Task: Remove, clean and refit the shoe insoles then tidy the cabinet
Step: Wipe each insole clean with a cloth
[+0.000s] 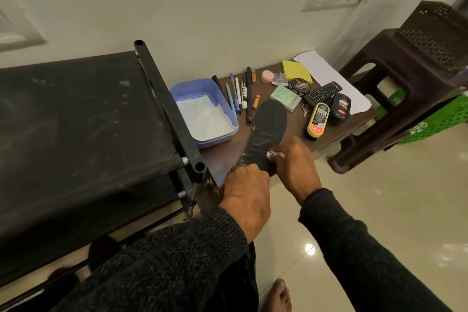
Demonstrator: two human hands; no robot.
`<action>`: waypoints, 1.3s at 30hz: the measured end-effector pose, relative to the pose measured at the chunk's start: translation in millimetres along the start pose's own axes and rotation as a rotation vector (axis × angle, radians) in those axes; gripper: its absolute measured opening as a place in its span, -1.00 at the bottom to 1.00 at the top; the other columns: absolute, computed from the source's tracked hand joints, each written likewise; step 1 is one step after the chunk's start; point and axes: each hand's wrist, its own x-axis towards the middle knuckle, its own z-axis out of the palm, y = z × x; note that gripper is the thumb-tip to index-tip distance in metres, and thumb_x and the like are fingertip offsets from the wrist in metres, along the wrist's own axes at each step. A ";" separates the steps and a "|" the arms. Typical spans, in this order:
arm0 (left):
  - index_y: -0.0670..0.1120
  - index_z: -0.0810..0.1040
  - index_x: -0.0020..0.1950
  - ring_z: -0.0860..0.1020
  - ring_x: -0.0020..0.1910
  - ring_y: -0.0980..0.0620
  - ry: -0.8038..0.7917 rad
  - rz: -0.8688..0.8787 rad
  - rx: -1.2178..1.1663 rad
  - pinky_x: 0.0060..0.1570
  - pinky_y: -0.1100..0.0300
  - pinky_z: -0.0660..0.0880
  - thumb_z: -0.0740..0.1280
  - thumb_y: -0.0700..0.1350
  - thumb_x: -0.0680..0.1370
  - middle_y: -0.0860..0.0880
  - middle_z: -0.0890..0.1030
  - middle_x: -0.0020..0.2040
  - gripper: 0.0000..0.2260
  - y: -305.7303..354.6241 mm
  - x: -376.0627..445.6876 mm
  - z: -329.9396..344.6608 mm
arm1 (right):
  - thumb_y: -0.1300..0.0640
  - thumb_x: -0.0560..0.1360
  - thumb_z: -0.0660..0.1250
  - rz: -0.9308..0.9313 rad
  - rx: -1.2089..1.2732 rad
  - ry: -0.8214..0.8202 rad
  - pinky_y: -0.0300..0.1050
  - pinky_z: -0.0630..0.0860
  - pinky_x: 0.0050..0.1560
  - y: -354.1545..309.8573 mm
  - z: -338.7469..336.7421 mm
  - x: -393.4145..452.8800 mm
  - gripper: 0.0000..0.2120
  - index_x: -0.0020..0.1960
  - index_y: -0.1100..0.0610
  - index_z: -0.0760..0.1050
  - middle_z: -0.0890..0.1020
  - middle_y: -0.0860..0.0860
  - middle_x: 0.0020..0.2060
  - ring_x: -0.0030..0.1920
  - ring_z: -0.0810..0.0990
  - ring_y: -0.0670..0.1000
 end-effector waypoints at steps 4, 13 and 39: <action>-0.15 0.47 0.43 0.49 0.33 -0.13 -0.010 0.002 -0.021 0.24 0.04 0.49 0.37 -0.19 0.60 -0.15 0.49 0.35 -0.61 -2.6 0.0 1.2 | 0.24 0.56 0.38 0.105 -0.093 0.072 -0.08 0.51 -0.06 22.9 4.3 42.8 -0.87 0.07 0.19 0.67 0.59 0.12 0.01 -0.01 0.57 0.09; -0.14 0.49 0.39 0.53 0.29 -0.13 -0.036 0.036 -0.043 0.22 0.02 0.53 0.40 -0.18 0.58 -0.15 0.51 0.32 -0.62 -5.1 1.0 -2.8 | 0.21 0.58 0.36 0.068 -0.228 -0.008 -0.01 0.56 0.08 -0.1 1.8 48.0 -0.81 0.18 0.19 0.62 0.54 0.13 0.11 0.07 0.54 0.10; -0.13 0.44 0.44 0.46 0.36 -0.14 0.005 0.090 -0.071 0.25 0.02 0.47 0.33 -0.20 0.61 -0.15 0.44 0.39 -0.62 -12.1 -3.0 -5.8 | 0.17 0.61 0.35 -0.135 -0.170 -0.097 -0.21 0.40 -0.16 -24.4 8.0 12.6 -0.86 0.05 0.12 0.69 0.54 0.08 -0.04 -0.08 0.47 0.02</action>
